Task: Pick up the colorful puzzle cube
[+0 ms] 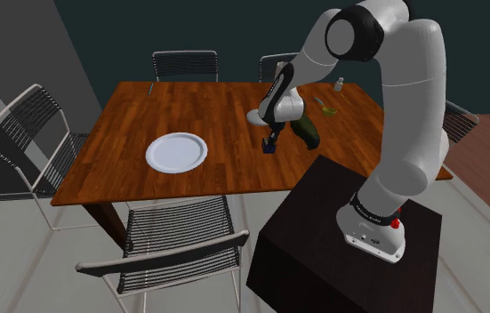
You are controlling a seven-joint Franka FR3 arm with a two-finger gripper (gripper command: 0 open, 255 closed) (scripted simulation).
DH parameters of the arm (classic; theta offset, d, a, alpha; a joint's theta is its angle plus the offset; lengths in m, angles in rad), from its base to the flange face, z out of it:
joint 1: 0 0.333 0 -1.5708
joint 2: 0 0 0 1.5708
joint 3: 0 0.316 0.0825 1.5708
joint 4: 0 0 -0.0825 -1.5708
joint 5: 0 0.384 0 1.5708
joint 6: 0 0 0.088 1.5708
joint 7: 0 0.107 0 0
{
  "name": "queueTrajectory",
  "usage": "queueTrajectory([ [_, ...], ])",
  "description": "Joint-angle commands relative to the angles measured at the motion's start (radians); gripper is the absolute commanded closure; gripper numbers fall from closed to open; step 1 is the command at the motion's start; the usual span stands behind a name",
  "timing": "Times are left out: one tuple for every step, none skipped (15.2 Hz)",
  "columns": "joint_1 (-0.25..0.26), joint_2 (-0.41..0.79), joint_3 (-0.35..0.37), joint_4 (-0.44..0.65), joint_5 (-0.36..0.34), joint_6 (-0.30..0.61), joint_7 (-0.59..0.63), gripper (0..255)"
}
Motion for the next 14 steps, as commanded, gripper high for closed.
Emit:
queueTrajectory([
  [0.0,0.001,0.0,0.0,0.0,0.0,0.0,255],
  [0.0,0.001,0.0,0.0,0.0,0.0,0.0,255],
  [0.0,0.001,0.0,0.0,0.0,0.0,0.0,255],
  [0.0,0.001,0.0,0.0,0.0,0.001,0.0,255],
  [-0.001,0.0,-0.001,0.0,0.0,-0.001,-0.001,255],
  [0.006,-0.014,-0.008,-0.005,-0.007,-0.01,0.004,255],
  [0.012,-0.028,-0.016,-0.009,-0.013,-0.02,0.009,255],
  [0.018,-0.041,-0.024,-0.014,-0.02,-0.03,0.015,255],
  [0.025,-0.055,-0.032,-0.018,-0.028,-0.039,0.02,255],
  [0.031,-0.069,-0.04,-0.022,-0.035,-0.049,0.026,255],
  [0.037,-0.083,-0.048,-0.026,-0.043,-0.059,0.032,255],
  [0.043,-0.097,-0.056,-0.03,-0.051,-0.069,0.038,255],
  [0.049,-0.11,-0.064,-0.033,-0.059,-0.079,0.044,255],
  [0.055,-0.124,-0.072,-0.036,-0.068,-0.09,0.05,255],
])
